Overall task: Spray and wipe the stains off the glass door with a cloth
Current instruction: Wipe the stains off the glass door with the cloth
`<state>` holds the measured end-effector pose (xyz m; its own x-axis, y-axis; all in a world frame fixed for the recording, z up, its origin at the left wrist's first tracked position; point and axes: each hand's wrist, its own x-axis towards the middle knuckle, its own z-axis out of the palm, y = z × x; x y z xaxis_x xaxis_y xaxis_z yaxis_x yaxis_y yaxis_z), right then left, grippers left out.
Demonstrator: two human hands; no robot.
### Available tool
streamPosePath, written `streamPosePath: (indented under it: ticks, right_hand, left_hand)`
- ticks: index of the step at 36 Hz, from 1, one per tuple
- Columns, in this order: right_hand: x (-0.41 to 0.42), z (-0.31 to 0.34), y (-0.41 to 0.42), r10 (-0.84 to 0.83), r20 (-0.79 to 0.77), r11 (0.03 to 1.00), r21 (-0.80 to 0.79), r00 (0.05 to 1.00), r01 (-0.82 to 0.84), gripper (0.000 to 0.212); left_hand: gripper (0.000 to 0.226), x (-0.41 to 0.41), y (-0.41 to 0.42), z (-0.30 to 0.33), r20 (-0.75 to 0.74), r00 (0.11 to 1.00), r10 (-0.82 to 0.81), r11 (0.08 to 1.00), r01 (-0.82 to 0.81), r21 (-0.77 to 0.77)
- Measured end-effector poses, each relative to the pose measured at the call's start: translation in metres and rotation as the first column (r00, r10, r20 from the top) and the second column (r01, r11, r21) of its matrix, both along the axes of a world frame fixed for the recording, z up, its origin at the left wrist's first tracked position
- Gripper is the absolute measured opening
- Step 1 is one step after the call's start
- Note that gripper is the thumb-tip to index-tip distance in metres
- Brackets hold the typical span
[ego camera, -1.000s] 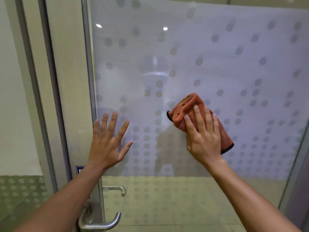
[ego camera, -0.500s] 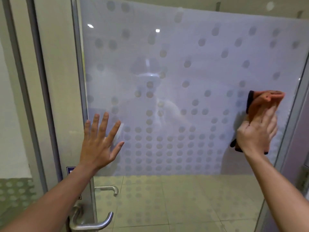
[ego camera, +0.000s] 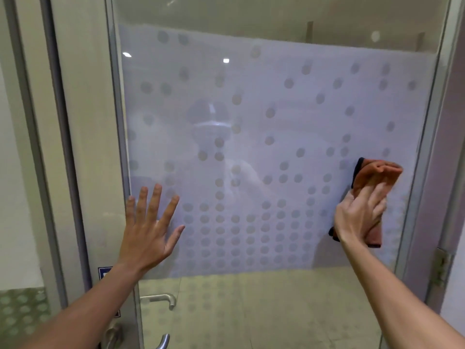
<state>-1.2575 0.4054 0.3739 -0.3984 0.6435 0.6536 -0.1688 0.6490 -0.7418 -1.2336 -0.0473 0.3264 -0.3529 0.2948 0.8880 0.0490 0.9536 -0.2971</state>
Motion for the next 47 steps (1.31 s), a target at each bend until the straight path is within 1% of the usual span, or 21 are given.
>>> streamPosePath:
  ticks: [4, 7, 10, 13, 14, 16, 18, 20, 22, 24, 25, 27, 29, 31, 34, 36, 42, 47]
  right_hand:
    - [0.006, 0.016, -0.041, 0.003, 0.015, 0.993, 0.120, 1.000, -0.005, 0.077]
    - [0.013, 0.018, -0.080, 0.011, -0.009, 0.939, 0.345, 1.000, -0.007, 0.084]
    - [0.011, -0.004, -0.110, 0.069, -0.088, 0.816, 0.578, 0.994, -0.005, 0.079]
    - [0.009, -0.050, -0.124, 0.135, -0.133, 0.602, 0.798, 0.982, 0.025, 0.073]
    - [0.010, -0.067, -0.126, 0.156, -0.132, 0.541, 0.840, 0.979, 0.027, 0.070]
    - [0.012, -0.090, -0.126, 0.191, -0.118, 0.475, 0.880, 0.975, 0.014, 0.067]
    - [0.016, -0.101, -0.123, 0.214, -0.095, 0.445, 0.895, 0.972, -0.010, 0.065]
    - [0.023, -0.110, -0.117, 0.252, -0.036, 0.398, 0.915, 0.967, -0.070, 0.067]
    - [0.033, -0.121, -0.112, 0.299, 0.079, 0.323, 0.929, 0.951, -0.179, 0.072]
    - [0.048, -0.133, -0.111, 0.337, 0.207, 0.286, 0.907, 0.918, -0.310, 0.073]
    - [0.055, -0.138, -0.111, 0.358, 0.257, 0.297, 0.880, 0.898, -0.370, 0.072]
    - [0.070, -0.145, -0.117, 0.423, 0.314, 0.367, 0.798, 0.850, -0.478, 0.071]
    - [0.083, -0.153, -0.127, 0.506, 0.332, 0.432, 0.701, 0.796, -0.567, 0.079]
    - [0.096, -0.159, -0.139, 0.563, 0.352, 0.456, 0.623, 0.748, -0.636, 0.090]
    - [0.113, -0.168, -0.157, 0.609, 0.370, 0.455, 0.562, 0.702, -0.691, 0.098]
    - [0.120, -0.174, -0.168, 0.615, 0.392, 0.444, 0.545, 0.684, -0.711, 0.100]
    - [0.129, -0.196, -0.184, 0.576, 0.523, 0.372, 0.516, 0.628, -0.772, 0.106]
    - [0.133, -0.208, -0.188, 0.553, 0.572, 0.325, 0.521, 0.606, -0.789, 0.107]
  left_hand:
    - [0.076, -0.003, -0.001, -0.001, -0.017, 1.000, 0.003, 1.000, -0.003, -0.008]
    - [0.076, -0.004, 0.000, -0.002, -0.028, 1.000, -0.004, 1.000, 0.004, 0.000]
    - [0.075, -0.004, 0.001, -0.002, -0.030, 0.999, -0.011, 1.000, 0.011, 0.004]
    - [0.073, -0.004, 0.001, -0.002, -0.040, 0.999, -0.025, 1.000, 0.025, 0.002]
    - [0.073, -0.004, 0.001, -0.002, -0.048, 0.998, -0.029, 1.000, 0.029, 0.002]
    - [0.073, -0.004, 0.002, -0.002, -0.059, 0.998, -0.035, 0.999, 0.035, 0.004]
    - [0.074, -0.001, 0.005, -0.002, -0.057, 0.998, -0.038, 0.999, 0.039, 0.015]
    - [0.074, 0.003, 0.008, -0.001, -0.044, 0.998, -0.035, 0.999, 0.036, 0.032]
    - [0.075, 0.007, 0.010, 0.000, -0.021, 0.999, -0.031, 0.998, 0.032, 0.047]
    - [0.077, 0.011, 0.011, -0.001, 0.010, 1.000, -0.026, 0.998, 0.025, 0.054]
    - [0.078, 0.014, 0.012, -0.002, 0.029, 0.999, -0.022, 0.998, 0.020, 0.053]
    - [0.079, 0.020, 0.012, -0.007, 0.071, 0.997, -0.010, 0.999, 0.007, 0.047]
    - [0.078, 0.026, 0.012, -0.015, 0.116, 0.993, -0.011, 0.999, 0.006, 0.043]
    - [0.078, 0.032, 0.010, -0.026, 0.157, 0.988, -0.012, 0.999, 0.007, 0.033]
    - [0.079, 0.040, 0.006, -0.044, 0.209, 0.978, -0.008, 1.000, 0.003, 0.024]
    - [0.078, 0.047, 0.004, -0.054, 0.248, 0.969, 0.003, 1.000, -0.008, 0.019]
    - [0.078, 0.068, -0.001, -0.078, 0.347, 0.938, 0.012, 1.000, -0.021, 0.022]
    - [0.079, 0.086, -0.003, -0.090, 0.440, 0.898, 0.026, 0.999, -0.042, 0.025]
